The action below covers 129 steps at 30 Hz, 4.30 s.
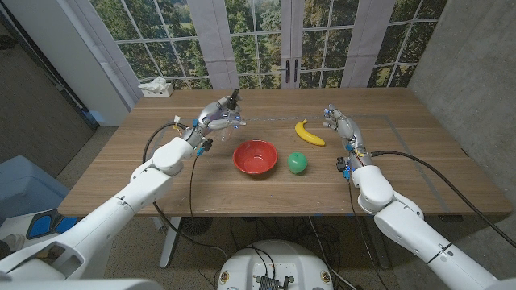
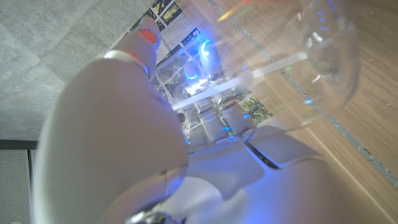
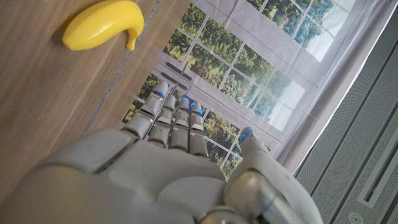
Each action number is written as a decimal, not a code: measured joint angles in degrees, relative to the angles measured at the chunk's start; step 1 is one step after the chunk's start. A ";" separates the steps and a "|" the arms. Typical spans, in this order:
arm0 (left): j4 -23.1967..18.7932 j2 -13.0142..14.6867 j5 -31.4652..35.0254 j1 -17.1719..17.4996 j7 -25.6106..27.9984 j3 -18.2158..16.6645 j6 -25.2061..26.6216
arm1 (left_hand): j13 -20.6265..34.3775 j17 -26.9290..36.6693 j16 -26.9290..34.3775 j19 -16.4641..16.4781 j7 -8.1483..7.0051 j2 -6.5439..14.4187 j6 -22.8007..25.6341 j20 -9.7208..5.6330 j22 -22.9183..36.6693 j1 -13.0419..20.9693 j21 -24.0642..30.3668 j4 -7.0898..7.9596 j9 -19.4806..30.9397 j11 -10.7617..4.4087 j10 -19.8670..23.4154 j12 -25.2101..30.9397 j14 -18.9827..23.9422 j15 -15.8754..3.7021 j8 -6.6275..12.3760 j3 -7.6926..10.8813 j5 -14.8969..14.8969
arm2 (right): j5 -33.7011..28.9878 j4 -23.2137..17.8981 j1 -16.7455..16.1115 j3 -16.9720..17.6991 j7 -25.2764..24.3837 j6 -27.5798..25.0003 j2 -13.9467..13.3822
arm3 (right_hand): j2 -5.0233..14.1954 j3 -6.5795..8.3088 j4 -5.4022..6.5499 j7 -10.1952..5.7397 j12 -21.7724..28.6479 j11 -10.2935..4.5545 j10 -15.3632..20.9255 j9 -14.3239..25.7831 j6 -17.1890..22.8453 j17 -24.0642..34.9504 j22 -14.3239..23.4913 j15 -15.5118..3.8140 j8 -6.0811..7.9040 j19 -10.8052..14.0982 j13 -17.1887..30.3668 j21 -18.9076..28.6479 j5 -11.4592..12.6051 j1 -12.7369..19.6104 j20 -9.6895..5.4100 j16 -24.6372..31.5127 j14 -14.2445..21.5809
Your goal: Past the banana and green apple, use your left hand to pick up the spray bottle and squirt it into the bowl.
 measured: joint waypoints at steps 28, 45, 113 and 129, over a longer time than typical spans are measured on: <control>-9.87 7.42 -4.37 10.45 -4.18 -4.75 -2.12 | -0.27 -0.53 0.43 -0.40 0.00 -0.34 0.00 0.19 -0.54 0.34 0.47 -0.24 1.87 0.31 0.30 0.89 0.52 -0.10 1.50 0.21 0.01 | -1.72 -0.91 -1.23 0.19 -1.58 -0.92 0.78 | -0.31 0.00 0.00 0.00 0.00 0.00 0.00 0.01 0.00 0.01 0.00 0.00 0.00 0.40 -0.27 -0.22 0.00 -0.30 -0.41 0.00 0.00; -12.54 10.51 -6.09 14.74 -7.91 -6.40 -4.75 | -0.53 -0.92 0.43 -0.50 0.35 -0.26 0.35 0.30 -0.85 0.26 0.50 -0.25 2.41 0.31 0.30 0.89 0.52 -0.10 2.36 0.20 0.01 | -3.14 -1.55 -1.01 -0.40 -1.62 -1.09 0.87 | -0.31 0.00 0.00 0.01 0.00 0.00 0.00 0.01 0.00 -0.27 0.24 0.00 0.00 0.40 -0.26 -0.63 0.00 -0.30 -0.41 0.00 0.00; -25.33 22.45 -32.21 16.30 -13.58 -7.90 27.14 | -0.51 -1.32 2.83 -0.55 5.59 -0.28 7.88 0.35 -2.55 0.28 1.56 -0.35 4.98 1.07 -0.46 2.61 0.51 -0.10 7.94 -0.04 0.04 | -2.06 2.19 1.73 -1.33 1.90 0.08 0.80 | -1.06 0.24 -0.24 -0.20 0.00 0.00 0.00 0.02 0.21 -0.53 0.26 -0.31 0.00 1.03 -0.52 -1.92 0.00 -1.05 -0.62 0.00 0.31; -26.79 21.42 -37.19 17.80 -9.67 -9.24 31.18 | -1.33 -0.89 5.52 -0.77 10.11 -0.52 29.59 0.14 -3.04 0.52 2.35 -0.35 0.33 1.74 -0.30 3.85 -2.67 0.41 11.19 -0.05 0.27 | -1.12 2.29 1.80 -1.10 2.36 0.19 0.03 | -1.06 0.23 -0.23 -0.20 0.00 -0.22 0.22 0.02 0.21 -0.52 0.26 -0.31 0.00 1.02 -0.51 -1.92 0.00 -1.05 -0.62 0.00 0.31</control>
